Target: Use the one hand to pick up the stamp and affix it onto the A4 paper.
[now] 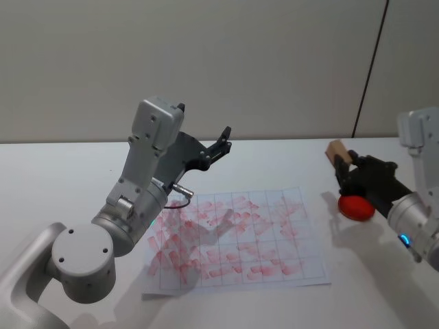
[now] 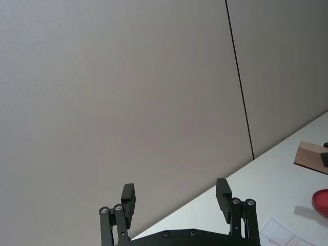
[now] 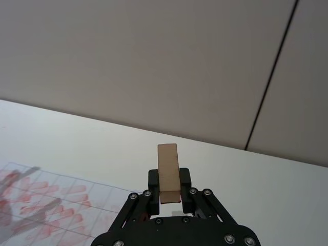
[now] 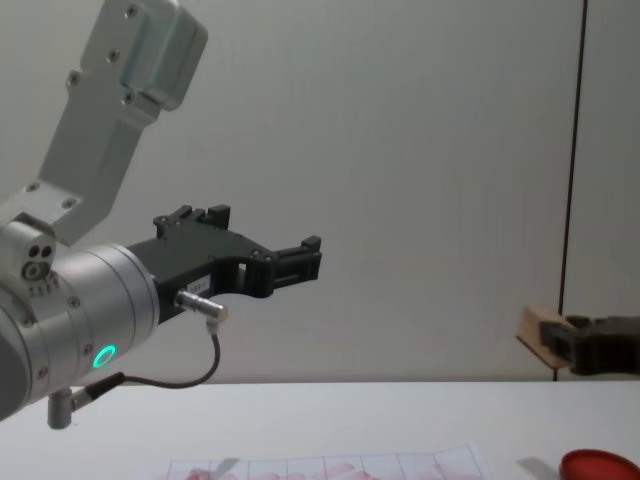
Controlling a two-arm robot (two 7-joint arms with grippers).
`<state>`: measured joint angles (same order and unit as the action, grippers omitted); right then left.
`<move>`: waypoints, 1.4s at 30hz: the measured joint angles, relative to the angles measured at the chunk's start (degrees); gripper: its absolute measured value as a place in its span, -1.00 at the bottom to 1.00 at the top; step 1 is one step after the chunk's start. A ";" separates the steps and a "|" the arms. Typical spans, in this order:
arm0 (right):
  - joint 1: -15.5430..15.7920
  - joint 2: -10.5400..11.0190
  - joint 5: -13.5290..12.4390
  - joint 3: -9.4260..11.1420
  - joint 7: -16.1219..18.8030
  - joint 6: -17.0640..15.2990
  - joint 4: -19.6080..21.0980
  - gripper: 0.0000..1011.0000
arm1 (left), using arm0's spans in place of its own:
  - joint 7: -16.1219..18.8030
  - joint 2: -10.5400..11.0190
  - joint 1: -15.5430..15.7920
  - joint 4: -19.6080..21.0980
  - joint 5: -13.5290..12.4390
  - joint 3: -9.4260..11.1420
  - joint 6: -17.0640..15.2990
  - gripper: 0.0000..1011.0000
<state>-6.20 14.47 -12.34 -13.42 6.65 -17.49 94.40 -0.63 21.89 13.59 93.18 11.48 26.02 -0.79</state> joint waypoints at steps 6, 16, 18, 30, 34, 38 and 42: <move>0.65 0.14 0.94 -0.95 3.84 0.09 1.51 -0.57 | 0.00 0.00 0.00 0.00 0.00 0.00 0.00 0.98; 1.66 0.47 2.84 -2.81 10.92 -0.30 2.16 -0.58 | 0.00 0.00 0.00 0.00 0.00 0.00 0.00 0.98; 1.82 0.56 3.20 -3.16 12.04 -0.36 2.08 -0.57 | 0.00 0.00 0.00 0.00 0.00 0.00 0.00 0.98; 2.80 1.20 6.62 -5.30 18.98 -0.67 -1.08 -0.57 | 0.00 0.00 0.00 0.00 0.00 0.00 0.00 0.98; 2.91 1.32 7.40 -5.63 19.78 -0.64 -2.10 -0.57 | 0.00 0.00 0.00 0.00 0.00 0.00 0.00 0.98; 2.91 1.41 8.12 -5.86 20.16 -0.34 -3.07 -0.57 | 0.00 0.00 0.00 0.00 0.00 0.00 0.00 0.98; 2.72 1.41 8.89 -6.02 20.25 0.20 -4.24 -0.57 | 0.00 0.00 0.00 0.00 0.00 0.00 0.00 0.98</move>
<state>-3.49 15.88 -3.45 -19.45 26.89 -17.29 90.16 -0.63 21.89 13.59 93.17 11.48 26.02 -0.80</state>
